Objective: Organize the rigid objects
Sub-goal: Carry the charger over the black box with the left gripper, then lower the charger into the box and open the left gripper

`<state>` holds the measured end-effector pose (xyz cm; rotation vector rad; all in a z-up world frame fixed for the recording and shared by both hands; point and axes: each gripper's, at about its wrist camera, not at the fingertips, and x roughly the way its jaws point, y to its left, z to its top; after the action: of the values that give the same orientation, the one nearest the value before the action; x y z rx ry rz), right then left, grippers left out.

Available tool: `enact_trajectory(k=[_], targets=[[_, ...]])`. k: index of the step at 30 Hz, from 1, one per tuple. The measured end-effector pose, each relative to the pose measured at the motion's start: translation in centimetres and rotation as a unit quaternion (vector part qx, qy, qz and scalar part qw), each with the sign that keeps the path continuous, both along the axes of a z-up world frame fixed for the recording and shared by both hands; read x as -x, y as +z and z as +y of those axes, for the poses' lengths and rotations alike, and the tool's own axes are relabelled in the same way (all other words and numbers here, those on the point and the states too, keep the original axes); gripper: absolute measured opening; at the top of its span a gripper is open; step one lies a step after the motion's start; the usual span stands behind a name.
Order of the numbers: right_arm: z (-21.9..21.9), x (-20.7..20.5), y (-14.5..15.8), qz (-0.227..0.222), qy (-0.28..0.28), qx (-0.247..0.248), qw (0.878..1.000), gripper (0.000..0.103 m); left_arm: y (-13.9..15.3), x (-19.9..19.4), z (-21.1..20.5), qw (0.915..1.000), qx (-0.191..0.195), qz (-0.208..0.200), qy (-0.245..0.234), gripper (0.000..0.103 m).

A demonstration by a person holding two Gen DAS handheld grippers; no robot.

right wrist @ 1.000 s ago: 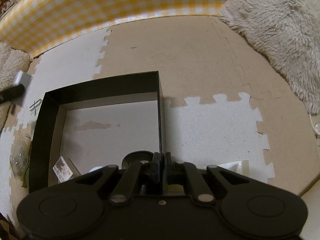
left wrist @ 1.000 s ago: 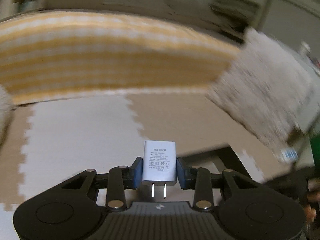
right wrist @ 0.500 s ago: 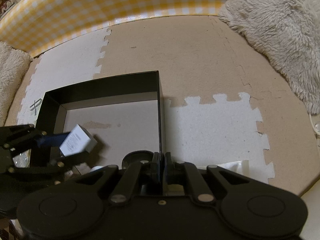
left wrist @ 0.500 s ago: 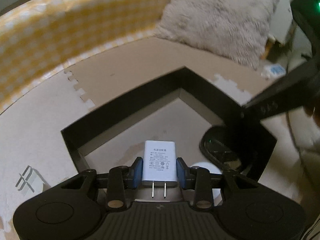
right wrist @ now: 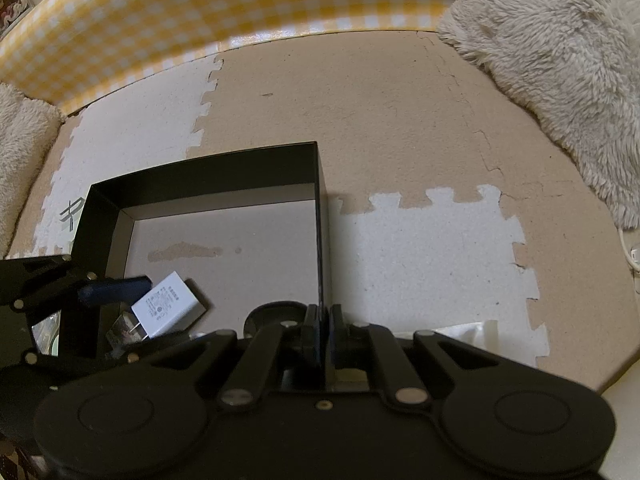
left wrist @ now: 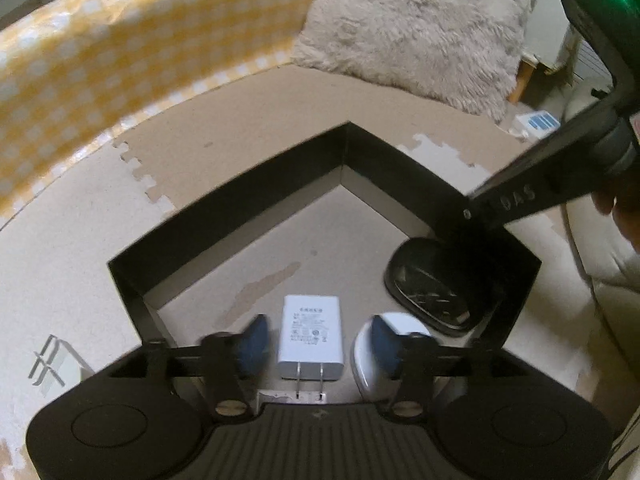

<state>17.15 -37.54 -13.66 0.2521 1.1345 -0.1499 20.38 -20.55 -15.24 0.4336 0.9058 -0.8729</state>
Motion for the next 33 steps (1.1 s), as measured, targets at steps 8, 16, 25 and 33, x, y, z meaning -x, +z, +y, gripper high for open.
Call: enact_trajectory(k=[8, 16, 25, 33], targets=[[0.0, 0.0, 0.1, 0.000, 0.001, -0.002, 1.000, 0.005, 1.1, 0.2, 0.5, 0.9999, 0.008, 0.004, 0.012, 0.083], [-0.2, 0.1, 0.2, -0.003, -0.003, -0.008, 1.000, 0.005, 2.1, -0.6, 1.7, 0.9993, 0.020, 0.015, 0.028, 0.047], [-0.2, 0.1, 0.1, -0.003, -0.002, -0.007, 1.000, 0.005, 0.6, -0.2, 0.1, 0.9998, -0.006, 0.017, -0.001, 0.019], [-0.3, 0.1, 0.1, -0.004, 0.000, -0.007, 1.000, 0.006, 0.4, -1.5, 0.9, 0.9992, 0.008, 0.020, 0.033, 0.019]])
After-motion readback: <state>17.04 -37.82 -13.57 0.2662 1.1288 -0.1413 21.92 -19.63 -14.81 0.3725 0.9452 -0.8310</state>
